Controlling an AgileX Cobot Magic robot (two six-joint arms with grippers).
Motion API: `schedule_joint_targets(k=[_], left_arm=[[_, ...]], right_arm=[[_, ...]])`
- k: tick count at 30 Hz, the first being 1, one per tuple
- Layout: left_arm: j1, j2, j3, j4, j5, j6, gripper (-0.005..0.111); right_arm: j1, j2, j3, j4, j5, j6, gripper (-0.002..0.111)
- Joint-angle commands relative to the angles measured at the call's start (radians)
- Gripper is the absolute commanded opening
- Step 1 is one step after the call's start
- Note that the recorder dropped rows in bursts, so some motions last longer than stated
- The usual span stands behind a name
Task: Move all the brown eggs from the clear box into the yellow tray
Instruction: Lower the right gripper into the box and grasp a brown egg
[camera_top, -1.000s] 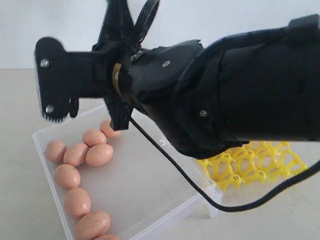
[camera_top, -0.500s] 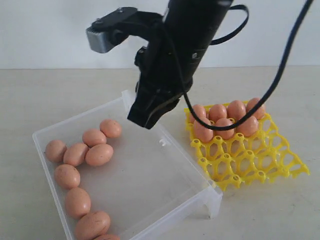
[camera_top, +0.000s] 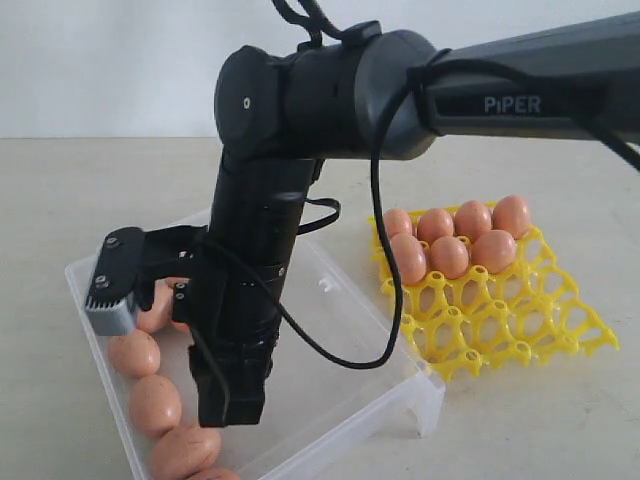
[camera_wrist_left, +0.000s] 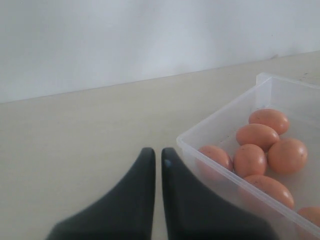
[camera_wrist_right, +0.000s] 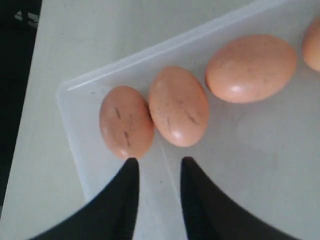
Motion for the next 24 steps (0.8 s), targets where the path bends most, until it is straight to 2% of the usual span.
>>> schedule_joint_targets(k=[1, 3, 9, 15, 24], left_arm=[[-0.003, -0.003, 0.004, -0.007, -0.007, -0.001, 0.004], [-0.003, -0.003, 0.004, -0.007, -0.007, -0.001, 0.004], [-0.003, -0.003, 0.004, -0.007, -0.007, -0.001, 0.004], [-0.003, -0.003, 0.004, -0.007, -0.007, -0.001, 0.004], [-0.003, -0.003, 0.004, -0.007, -0.007, -0.001, 0.004]], right_arm=[[0.046, -0.005, -0.002, 0.006, -0.055, -0.052, 0.049], [0.074, -0.005, -0.002, 0.002, -0.124, -0.052, 0.054], [0.129, 0.028, -0.002, -0.051, -0.267, -0.05, 0.054], [0.129, 0.061, 0.0, -0.117, -0.238, 0.062, 0.054], [0.129, 0.074, 0.0, -0.122, -0.24, 0.065, 0.054]])
